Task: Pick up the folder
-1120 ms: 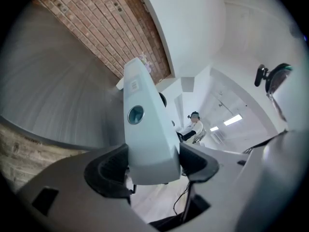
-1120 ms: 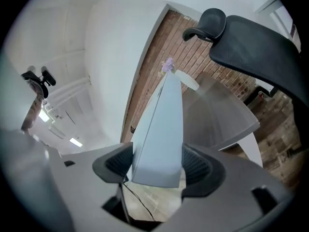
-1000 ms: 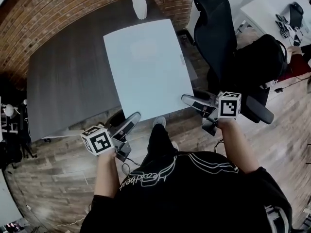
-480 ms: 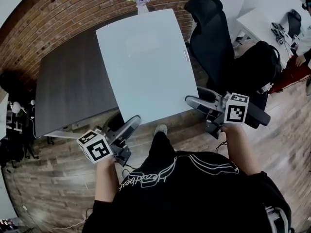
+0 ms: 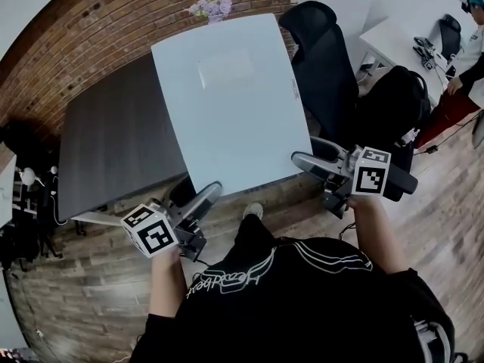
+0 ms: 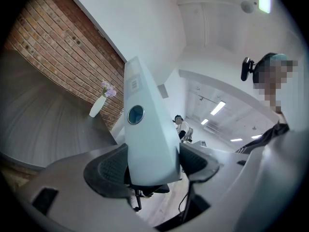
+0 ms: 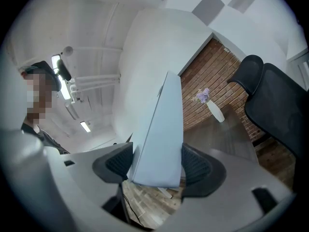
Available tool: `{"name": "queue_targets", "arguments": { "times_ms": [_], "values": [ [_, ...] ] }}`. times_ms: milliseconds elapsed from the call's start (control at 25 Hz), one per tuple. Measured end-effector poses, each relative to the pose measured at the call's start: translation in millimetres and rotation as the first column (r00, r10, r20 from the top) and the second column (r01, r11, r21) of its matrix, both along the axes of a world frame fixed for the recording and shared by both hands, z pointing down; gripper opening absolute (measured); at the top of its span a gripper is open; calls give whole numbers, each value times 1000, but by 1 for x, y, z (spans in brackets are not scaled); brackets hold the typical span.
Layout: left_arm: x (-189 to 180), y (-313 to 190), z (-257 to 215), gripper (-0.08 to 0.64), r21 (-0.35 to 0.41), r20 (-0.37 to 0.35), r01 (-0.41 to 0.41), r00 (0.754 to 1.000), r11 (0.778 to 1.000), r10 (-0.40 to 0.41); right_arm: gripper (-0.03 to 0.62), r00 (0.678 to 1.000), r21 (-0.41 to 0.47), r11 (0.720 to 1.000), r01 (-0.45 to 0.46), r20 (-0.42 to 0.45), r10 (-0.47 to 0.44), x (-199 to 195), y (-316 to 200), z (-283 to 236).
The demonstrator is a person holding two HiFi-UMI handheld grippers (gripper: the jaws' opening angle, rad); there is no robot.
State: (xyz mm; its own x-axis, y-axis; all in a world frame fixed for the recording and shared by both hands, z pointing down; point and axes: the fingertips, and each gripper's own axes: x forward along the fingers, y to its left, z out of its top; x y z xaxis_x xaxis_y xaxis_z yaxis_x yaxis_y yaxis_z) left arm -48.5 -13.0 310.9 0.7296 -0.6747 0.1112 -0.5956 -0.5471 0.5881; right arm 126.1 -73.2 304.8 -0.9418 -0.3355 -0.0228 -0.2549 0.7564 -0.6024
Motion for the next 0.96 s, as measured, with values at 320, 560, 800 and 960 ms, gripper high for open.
{"name": "queue_targets", "arguments": {
  "times_ms": [320,560,800,960],
  "values": [
    [-1,-1,4,330,-11,3,3,1000,1000,-3,275,1000,-4,1000,3,-8,-3,-2,-1,3],
    [-2,0,2,329,-5,10,11,1000,1000,-11,275,1000,-5,1000,13,-11,-13,-3,-1,4],
    [-1,0,4,330,-9,12,12,1000,1000,-12,275,1000,-5,1000,13,-13,-13,-3,-1,4],
    [-1,1,5,330,-17,10,11,1000,1000,-11,275,1000,-9,1000,7,-17,-8,-2,0,6]
  ]
}}
